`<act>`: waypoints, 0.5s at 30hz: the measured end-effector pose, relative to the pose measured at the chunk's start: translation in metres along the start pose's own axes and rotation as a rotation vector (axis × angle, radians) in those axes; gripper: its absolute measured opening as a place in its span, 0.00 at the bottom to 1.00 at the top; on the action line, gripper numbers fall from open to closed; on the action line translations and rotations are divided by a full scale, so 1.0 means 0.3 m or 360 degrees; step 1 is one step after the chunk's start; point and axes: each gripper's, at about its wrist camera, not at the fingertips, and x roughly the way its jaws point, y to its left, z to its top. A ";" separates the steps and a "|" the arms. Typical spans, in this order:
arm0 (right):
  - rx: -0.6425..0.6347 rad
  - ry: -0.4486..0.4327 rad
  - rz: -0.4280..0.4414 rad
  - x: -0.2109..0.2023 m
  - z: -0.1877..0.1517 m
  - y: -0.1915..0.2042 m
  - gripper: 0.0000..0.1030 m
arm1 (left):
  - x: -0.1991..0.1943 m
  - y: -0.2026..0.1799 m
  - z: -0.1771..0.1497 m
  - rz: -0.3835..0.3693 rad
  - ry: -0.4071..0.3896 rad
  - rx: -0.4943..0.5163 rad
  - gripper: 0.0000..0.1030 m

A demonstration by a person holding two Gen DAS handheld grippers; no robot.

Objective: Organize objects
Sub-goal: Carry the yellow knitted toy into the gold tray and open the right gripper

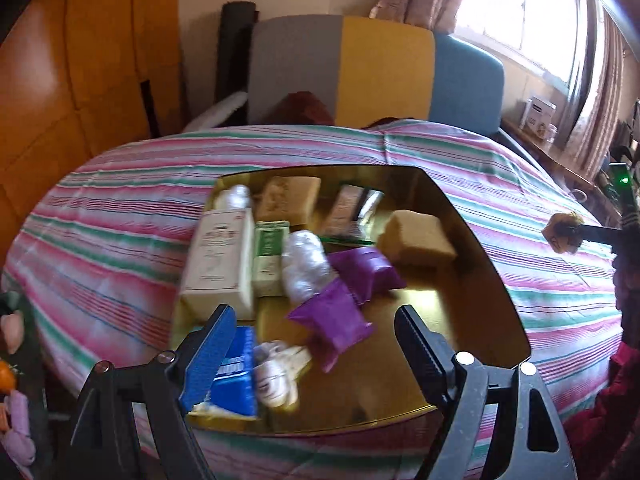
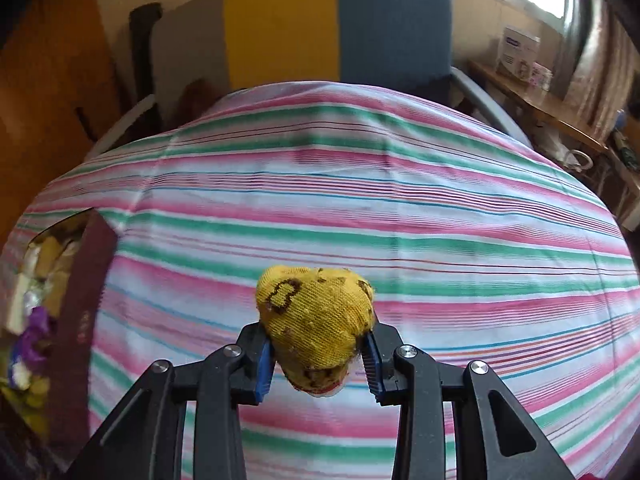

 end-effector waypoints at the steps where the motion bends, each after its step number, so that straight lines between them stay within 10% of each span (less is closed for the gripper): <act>1: -0.0027 -0.0005 0.0030 -0.015 -0.008 0.040 0.36 | -0.005 0.007 -0.002 0.0011 -0.0012 -0.0005 0.80; 15: -0.0665 -0.0094 0.0512 -0.225 -0.206 0.811 0.37 | -0.041 0.087 -0.040 0.0110 -0.0050 -0.0073 0.80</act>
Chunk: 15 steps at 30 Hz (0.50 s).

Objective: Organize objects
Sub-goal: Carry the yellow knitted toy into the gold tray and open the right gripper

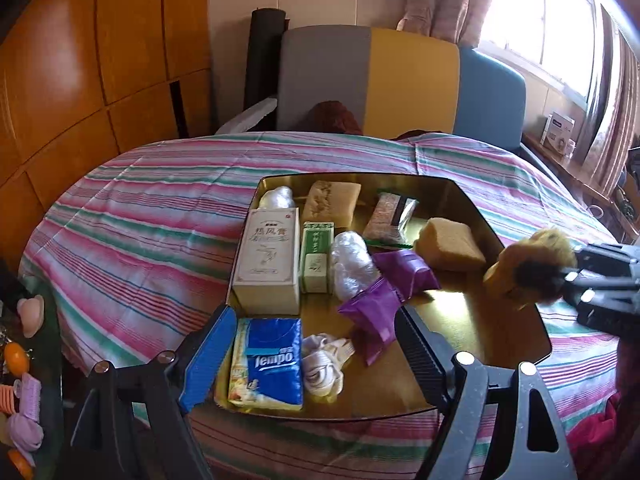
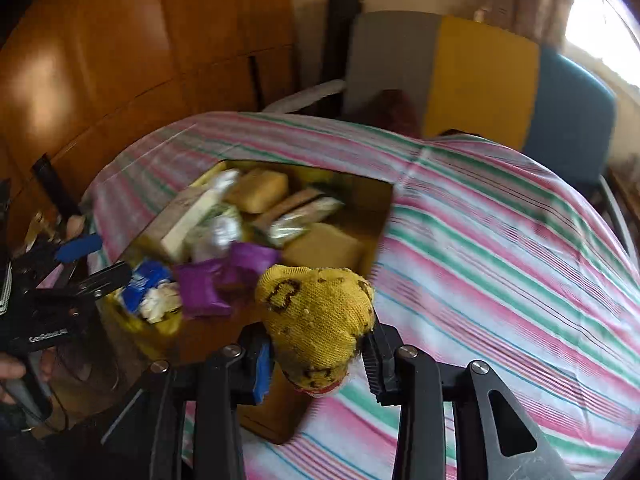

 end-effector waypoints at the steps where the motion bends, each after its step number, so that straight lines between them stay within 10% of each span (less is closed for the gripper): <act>1: -0.0015 0.0012 0.0017 0.020 0.000 0.020 0.37 | 0.000 0.003 -0.003 0.0009 0.0000 -0.0001 0.80; 15: -0.0132 0.0252 0.0006 0.257 -0.092 0.173 0.67 | -0.006 0.041 -0.015 0.0078 -0.0038 -0.0043 0.80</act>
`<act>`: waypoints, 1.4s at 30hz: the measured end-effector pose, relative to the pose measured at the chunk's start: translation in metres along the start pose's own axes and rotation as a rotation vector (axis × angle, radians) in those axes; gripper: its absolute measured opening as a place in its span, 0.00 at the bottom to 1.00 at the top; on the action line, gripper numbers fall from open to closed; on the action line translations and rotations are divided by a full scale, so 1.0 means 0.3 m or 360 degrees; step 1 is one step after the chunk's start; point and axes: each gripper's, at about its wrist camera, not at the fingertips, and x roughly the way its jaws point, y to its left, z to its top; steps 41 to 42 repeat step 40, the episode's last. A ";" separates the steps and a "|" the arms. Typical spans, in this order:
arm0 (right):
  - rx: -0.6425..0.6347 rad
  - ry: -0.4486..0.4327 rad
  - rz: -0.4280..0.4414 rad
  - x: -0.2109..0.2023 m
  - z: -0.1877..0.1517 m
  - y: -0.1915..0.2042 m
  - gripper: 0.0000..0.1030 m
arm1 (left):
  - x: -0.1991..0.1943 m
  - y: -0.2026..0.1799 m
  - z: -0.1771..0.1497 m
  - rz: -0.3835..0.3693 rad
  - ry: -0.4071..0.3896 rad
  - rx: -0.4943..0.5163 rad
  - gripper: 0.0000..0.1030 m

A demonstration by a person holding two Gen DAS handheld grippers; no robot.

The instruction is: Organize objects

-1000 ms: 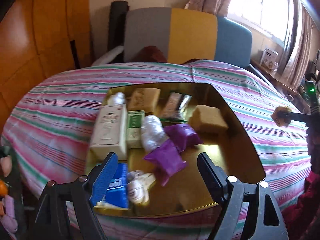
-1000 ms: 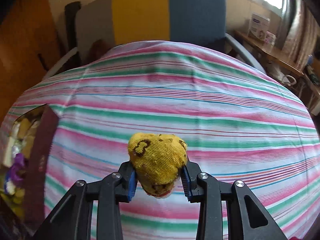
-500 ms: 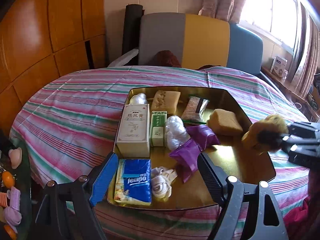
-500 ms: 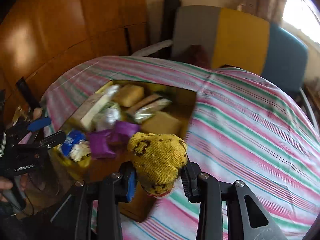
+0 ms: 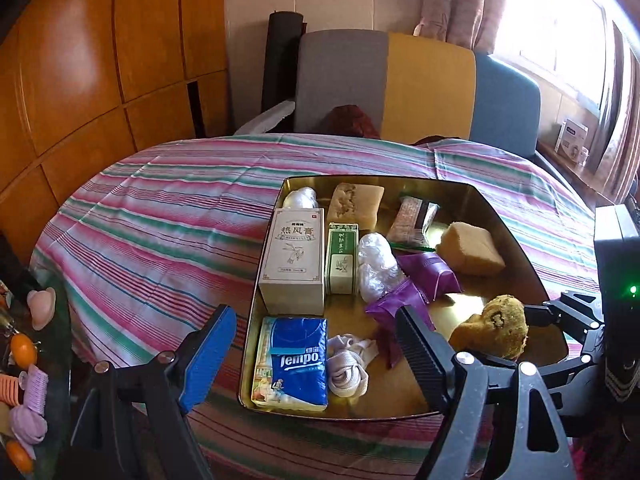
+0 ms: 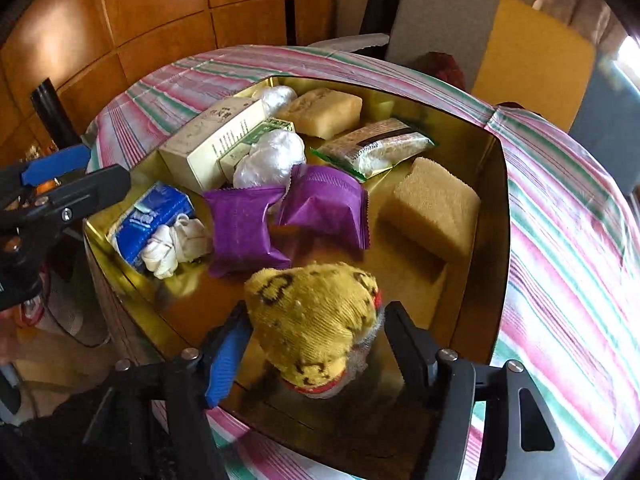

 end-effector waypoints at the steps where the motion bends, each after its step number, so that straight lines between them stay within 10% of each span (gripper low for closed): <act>1: 0.0012 -0.0004 0.0003 -0.001 -0.002 -0.002 0.69 | -0.002 0.000 0.001 0.0011 -0.0003 0.0001 0.80; 19: 0.0435 -0.0509 -0.0260 -0.270 -0.033 -0.038 1.00 | -0.139 -0.013 0.007 0.0176 -0.0133 -0.0042 0.80; 42: 0.0397 -0.0487 -0.0339 -0.250 -0.051 0.034 1.00 | -0.141 -0.028 -0.008 0.0102 -0.0104 -0.0043 0.72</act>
